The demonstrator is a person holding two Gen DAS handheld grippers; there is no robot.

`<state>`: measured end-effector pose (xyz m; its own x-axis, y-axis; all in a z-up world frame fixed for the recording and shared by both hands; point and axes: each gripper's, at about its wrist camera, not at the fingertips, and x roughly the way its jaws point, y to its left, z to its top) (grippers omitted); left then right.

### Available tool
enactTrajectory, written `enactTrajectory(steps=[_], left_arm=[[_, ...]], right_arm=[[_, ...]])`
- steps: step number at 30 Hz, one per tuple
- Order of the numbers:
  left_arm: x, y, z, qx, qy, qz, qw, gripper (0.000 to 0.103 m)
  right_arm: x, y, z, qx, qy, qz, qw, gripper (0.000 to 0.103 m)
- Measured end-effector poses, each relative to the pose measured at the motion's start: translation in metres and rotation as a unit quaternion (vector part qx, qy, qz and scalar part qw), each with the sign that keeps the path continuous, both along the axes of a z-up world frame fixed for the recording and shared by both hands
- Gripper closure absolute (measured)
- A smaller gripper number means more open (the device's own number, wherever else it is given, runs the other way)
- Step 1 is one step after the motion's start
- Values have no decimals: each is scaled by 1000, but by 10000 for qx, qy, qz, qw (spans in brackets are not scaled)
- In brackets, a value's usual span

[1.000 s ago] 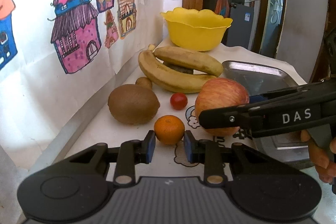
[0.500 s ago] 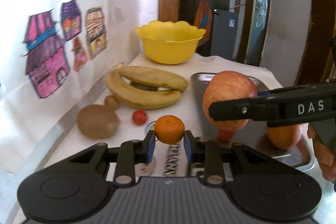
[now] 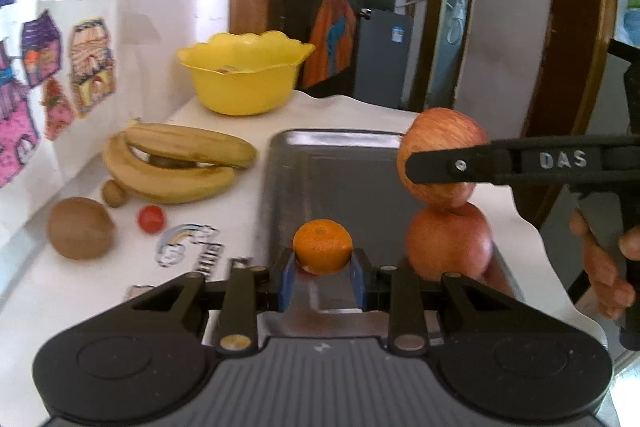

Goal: Organize fruits
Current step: 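Carry the apple onto the tray and open the right tool while the left tool releases the orange there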

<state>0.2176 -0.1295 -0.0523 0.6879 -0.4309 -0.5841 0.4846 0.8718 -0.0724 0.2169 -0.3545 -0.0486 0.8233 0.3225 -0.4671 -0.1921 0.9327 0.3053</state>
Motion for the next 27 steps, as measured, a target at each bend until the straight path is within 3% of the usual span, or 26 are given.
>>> enactTrajectory(steps=[8, 27], left_arm=[[1, -25, -11, 62, 134, -105, 9998, 71], [14, -36, -26, 206, 316, -44, 9993, 71]], right_arm=[[10, -22, -11, -64, -13, -189, 9998, 35], [41, -22, -39, -106, 228, -11, 9997, 35]])
